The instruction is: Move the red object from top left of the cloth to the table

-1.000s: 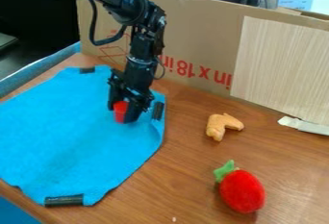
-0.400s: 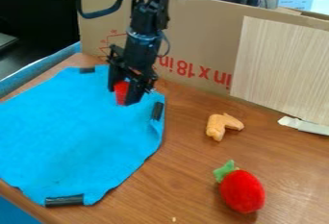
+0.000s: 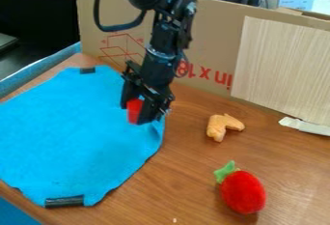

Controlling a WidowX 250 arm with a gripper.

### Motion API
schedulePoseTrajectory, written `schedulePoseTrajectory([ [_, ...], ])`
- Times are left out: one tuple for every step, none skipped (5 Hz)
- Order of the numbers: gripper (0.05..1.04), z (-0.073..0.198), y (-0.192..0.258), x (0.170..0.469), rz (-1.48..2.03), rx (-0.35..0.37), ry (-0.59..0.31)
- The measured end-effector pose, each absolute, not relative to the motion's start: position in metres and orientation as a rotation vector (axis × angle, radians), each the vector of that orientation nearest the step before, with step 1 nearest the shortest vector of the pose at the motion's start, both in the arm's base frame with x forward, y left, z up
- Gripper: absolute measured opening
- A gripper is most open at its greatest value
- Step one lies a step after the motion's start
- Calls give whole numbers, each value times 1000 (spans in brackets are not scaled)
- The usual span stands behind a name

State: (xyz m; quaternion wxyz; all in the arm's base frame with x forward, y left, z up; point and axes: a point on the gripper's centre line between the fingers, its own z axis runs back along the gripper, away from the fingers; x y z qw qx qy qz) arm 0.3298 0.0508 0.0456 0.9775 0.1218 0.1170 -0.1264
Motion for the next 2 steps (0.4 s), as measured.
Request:
schedulePoseTrajectory([
  [623, 24, 40, 315, -308, 262, 248],
  [623, 14, 32, 301, -337, 265, 265],
])
